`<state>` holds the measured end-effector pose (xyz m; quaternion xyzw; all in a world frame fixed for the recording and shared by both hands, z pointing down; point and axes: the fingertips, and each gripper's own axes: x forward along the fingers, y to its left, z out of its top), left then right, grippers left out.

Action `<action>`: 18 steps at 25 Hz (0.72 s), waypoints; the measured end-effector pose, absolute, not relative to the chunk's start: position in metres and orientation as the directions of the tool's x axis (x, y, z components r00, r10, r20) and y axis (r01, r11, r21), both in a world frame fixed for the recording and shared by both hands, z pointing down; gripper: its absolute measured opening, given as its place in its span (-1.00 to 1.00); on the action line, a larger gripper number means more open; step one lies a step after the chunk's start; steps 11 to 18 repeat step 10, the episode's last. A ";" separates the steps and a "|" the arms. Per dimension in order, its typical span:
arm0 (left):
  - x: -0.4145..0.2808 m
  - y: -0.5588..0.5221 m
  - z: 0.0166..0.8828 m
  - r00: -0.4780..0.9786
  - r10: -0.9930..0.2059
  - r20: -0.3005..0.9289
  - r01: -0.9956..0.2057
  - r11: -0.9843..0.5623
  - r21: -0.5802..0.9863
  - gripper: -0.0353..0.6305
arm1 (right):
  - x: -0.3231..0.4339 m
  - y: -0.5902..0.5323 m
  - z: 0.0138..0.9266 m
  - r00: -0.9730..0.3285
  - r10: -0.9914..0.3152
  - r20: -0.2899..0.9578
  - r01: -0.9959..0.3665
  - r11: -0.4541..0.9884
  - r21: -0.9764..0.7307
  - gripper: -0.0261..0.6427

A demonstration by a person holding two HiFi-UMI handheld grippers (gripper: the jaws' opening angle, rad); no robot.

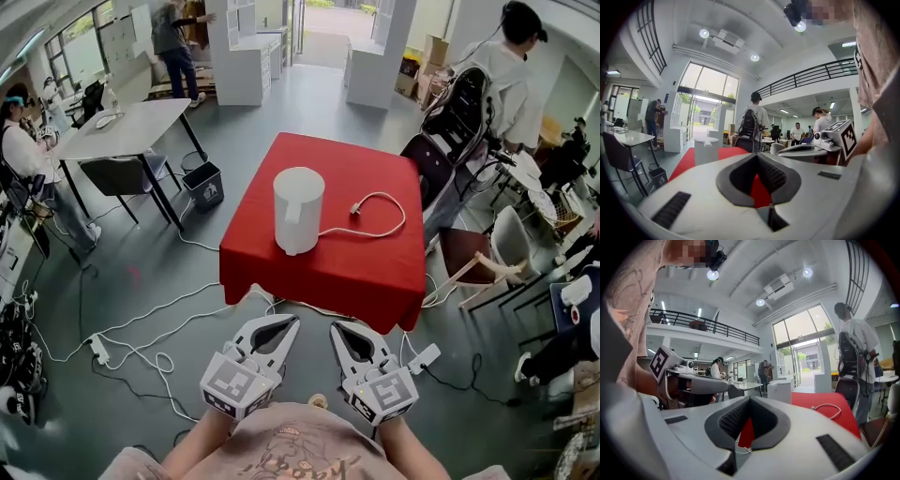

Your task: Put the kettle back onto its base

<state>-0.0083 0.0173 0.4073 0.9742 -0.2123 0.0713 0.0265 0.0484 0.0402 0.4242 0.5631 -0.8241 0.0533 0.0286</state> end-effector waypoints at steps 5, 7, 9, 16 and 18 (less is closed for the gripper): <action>-0.012 0.020 0.406 0.900 -0.408 0.152 -0.415 -0.910 0.017 -0.93 | 0.043 0.042 0.425 -0.374 -0.921 0.107 -0.927 0.369 -0.060 -0.91; -0.013 0.021 0.405 0.901 -0.407 0.151 -0.414 -0.910 0.014 -0.93 | 0.041 0.043 0.426 -0.374 -0.921 0.108 -0.927 0.370 -0.060 -0.91; -0.014 0.023 0.404 0.901 -0.408 0.151 -0.414 -0.910 0.012 -0.93 | 0.041 0.044 0.425 -0.373 -0.921 0.108 -0.928 0.369 -0.057 -0.91; -0.014 0.023 0.404 0.900 -0.408 0.151 -0.414 -0.910 0.011 -0.93 | 0.040 0.045 0.424 -0.373 -0.921 0.109 -0.928 0.369 -0.055 -0.91; -0.014 0.023 0.404 0.900 -0.408 0.151 -0.414 -0.910 0.011 -0.93 | 0.040 0.045 0.424 -0.373 -0.921 0.109 -0.928 0.369 -0.055 -0.91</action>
